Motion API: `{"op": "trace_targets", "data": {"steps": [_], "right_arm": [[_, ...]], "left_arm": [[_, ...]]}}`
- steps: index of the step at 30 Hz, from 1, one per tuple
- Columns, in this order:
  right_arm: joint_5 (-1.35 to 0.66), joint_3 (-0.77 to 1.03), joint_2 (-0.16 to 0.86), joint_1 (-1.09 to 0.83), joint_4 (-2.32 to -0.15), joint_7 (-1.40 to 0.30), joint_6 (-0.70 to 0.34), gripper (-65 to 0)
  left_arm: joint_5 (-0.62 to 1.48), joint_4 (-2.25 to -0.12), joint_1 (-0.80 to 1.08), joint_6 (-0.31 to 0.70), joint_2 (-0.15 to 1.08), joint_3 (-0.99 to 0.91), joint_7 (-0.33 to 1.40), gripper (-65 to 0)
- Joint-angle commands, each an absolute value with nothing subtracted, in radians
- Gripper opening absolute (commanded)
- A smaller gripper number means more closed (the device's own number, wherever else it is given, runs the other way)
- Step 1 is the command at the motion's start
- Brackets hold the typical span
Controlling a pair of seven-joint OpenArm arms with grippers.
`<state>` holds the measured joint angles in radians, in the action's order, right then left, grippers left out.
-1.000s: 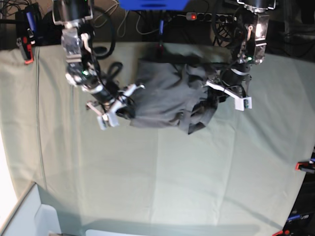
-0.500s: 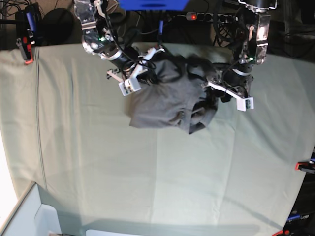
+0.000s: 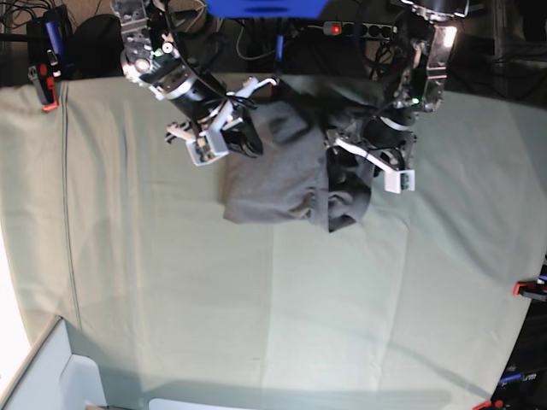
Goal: Layout the t-shirt on the table in an organized manner, then fold the t-shirt properly
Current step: 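Lift and fold the grey shirt bundle over with both grippers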
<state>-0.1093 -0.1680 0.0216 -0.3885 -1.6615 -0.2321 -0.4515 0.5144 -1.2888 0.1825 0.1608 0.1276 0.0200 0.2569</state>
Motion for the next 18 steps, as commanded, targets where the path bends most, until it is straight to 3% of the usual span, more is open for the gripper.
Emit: {"op": "trace_targets", "data": {"steps": [1,14,16,18], "right_arm": [[-0.116,-0.166,0.022,-0.395,-1.678,-0.214,-0.464,-65.0],[-0.117,-0.068,0.022,-0.435,-1.681,-0.216,-0.464,-65.0],[-0.119,-0.048,0.022,-0.446,-1.69,-0.214,-0.464,-65.0],[-0.116,-0.01,0.022,-0.46,-1.713,-0.214,-0.464,-65.0]], "left_arm": [[0.522,-1.297,0.176,0.17,0.13,0.028,0.259,-22.3],[0.522,-1.21,0.154,0.17,0.094,0.036,0.259,-23.9],[0.522,-1.199,0.154,0.17,0.094,0.036,0.259,-32.3],[0.522,-1.198,0.154,0.17,0.094,0.036,0.259,-46.8]]}}
